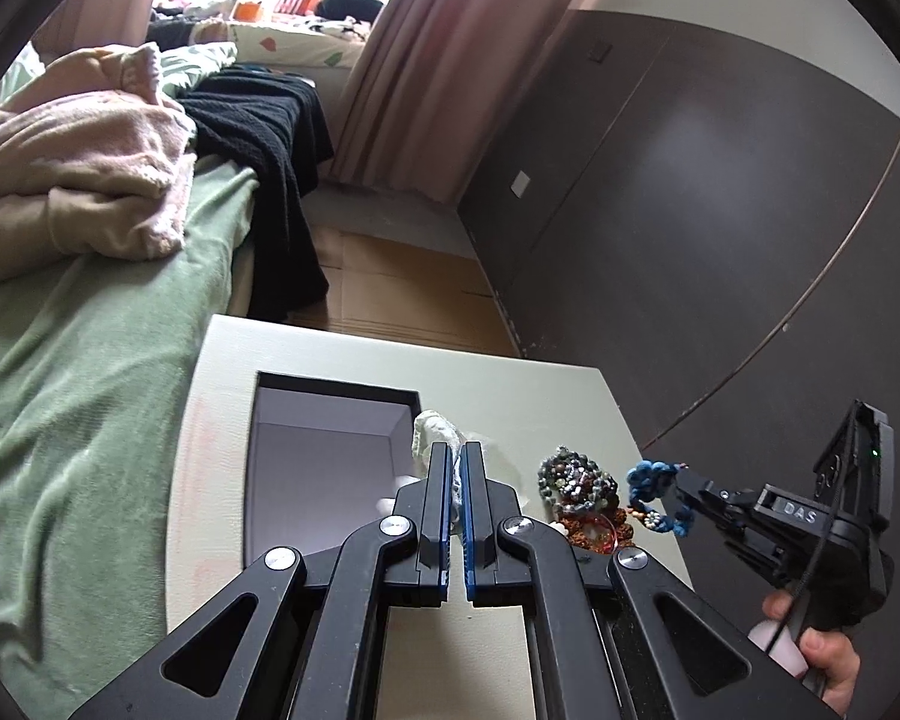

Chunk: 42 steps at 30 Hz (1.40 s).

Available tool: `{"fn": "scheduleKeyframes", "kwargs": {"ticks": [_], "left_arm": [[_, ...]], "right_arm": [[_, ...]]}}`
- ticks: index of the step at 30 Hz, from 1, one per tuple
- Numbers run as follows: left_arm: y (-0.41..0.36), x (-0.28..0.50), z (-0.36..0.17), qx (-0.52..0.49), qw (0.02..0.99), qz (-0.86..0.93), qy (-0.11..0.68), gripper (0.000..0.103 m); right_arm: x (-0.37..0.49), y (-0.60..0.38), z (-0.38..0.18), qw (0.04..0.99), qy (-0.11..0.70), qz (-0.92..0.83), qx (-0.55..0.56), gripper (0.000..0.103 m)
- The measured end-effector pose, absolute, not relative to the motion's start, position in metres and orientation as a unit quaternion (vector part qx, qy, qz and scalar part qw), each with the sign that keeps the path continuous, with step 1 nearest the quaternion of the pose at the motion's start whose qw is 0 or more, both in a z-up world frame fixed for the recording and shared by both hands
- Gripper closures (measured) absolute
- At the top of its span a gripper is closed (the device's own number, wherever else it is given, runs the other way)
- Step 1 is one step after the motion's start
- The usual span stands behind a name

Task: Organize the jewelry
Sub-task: 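Carry the cloth and blue beads with the left tool into the black box and release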

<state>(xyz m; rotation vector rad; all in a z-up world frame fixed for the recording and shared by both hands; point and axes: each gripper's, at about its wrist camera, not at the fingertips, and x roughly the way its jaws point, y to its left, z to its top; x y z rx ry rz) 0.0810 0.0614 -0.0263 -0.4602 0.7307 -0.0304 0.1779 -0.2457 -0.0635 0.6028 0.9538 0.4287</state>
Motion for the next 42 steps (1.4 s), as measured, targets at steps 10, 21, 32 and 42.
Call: {"fn": "scheduleKeyframes", "kwargs": {"ticks": [10,21,32,42], "left_arm": [[0.086,0.093,-0.032,-0.255,0.900,-0.004,0.354,0.094],[0.117,0.067,-0.023,-0.289,0.897,0.035,0.333,0.019],[0.159,0.050,-0.025,-0.339,0.884,0.073,0.315,0.019],[0.137,0.055,-0.025,-0.317,0.890,0.055,0.322,0.019]], "right_arm": [[0.155,-0.196,-0.047,0.821,0.429,0.269,0.266,0.091],[0.152,-0.136,-0.041,0.800,0.434,0.342,0.234,0.091],[0.160,-0.068,-0.051,0.792,0.456,0.367,0.171,0.068],[0.155,-0.115,-0.048,0.795,0.457,0.339,0.210,0.029]]}}
